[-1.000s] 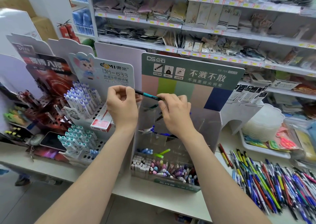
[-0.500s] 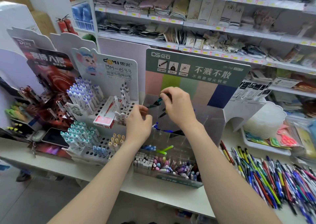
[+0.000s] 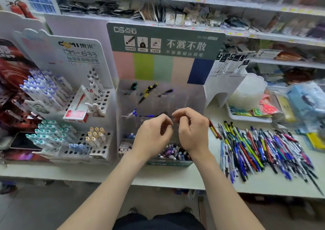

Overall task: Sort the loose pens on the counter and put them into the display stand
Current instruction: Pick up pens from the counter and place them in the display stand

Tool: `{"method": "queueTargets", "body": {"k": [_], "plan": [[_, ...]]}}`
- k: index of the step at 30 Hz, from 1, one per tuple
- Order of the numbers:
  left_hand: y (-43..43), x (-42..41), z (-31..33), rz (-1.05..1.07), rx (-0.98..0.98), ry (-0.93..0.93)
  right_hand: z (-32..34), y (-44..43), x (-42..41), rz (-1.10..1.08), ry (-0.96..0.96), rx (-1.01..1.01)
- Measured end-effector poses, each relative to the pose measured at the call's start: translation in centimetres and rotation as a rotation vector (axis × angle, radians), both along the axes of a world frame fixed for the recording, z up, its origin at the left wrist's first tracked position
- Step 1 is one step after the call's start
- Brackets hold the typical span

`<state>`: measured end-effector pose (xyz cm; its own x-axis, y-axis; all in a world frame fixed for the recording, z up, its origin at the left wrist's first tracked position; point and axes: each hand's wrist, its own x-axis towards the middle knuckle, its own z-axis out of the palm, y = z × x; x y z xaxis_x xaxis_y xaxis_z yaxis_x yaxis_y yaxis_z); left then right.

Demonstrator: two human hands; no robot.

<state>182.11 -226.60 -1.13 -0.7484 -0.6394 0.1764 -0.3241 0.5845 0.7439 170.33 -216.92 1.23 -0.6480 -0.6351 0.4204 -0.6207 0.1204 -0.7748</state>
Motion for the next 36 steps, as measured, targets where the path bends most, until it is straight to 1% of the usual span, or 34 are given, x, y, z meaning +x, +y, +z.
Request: {"method": "queueTargets", "body": {"k": [2, 4, 6, 8, 10, 14, 17, 19, 22, 26, 28, 30, 33, 36], "plan": [[2.7, -1.6, -0.8, -0.101, 0.026, -0.055, -1.5, 3.0, -1.6, -0.097, -0.097, 0.028], [5.7, -3.7, -1.5, -0.176, 0.107, -0.090, -2.9, 6.0, -3.9, -0.201, -0.216, 0.080], [8.5, -6.2, -2.3, -0.213, 0.214, -0.117, -4.4, 8.8, -6.7, -0.257, -0.352, 0.221], [10.8, -8.7, -3.4, -0.232, 0.262, -0.188, -6.1, 11.6, -9.4, -0.256, -0.438, 0.434], [12.7, -11.3, -4.6, -0.280, 0.286, -0.313, -8.4, 14.5, -12.0, -0.240, -0.470, 0.606], [15.5, -15.8, -6.9, -0.372, 0.318, -0.572, -12.9, 19.5, -15.9, -0.272, -0.462, 0.834], [17.3, -18.5, -9.3, -0.357, 0.351, -0.695, -15.7, 22.2, -18.1, -0.328, -0.471, 0.922], [18.2, -19.5, -11.3, -0.308, 0.398, -0.739, -17.4, 23.2, -18.8, -0.357, -0.413, 0.948], [19.2, -20.3, -13.9, -0.209, 0.508, -0.744, -19.3, 23.5, -18.2, -0.341, -0.299, 0.953], [19.7, -20.8, -16.2, -0.067, 0.701, -0.694, -21.2, 22.8, -17.1, -0.342, -0.080, 0.994], [19.7, -21.0, -16.9, -0.012, 0.756, -0.657, -21.9, 22.1, -16.9, -0.341, -0.019, 1.019], [19.5, -21.4, -17.4, 0.035, 0.799, -0.613, -22.5, 21.2, -17.0, -0.302, 0.014, 1.026], [19.1, -22.0, -17.5, 0.096, 0.843, -0.555, -23.5, 19.6, -17.2, -0.244, 0.004, 1.049], [18.7, -22.2, -17.7, 0.141, 0.839, -0.520, -24.6, 18.0, -17.0, -0.283, -0.011, 1.095]]}}
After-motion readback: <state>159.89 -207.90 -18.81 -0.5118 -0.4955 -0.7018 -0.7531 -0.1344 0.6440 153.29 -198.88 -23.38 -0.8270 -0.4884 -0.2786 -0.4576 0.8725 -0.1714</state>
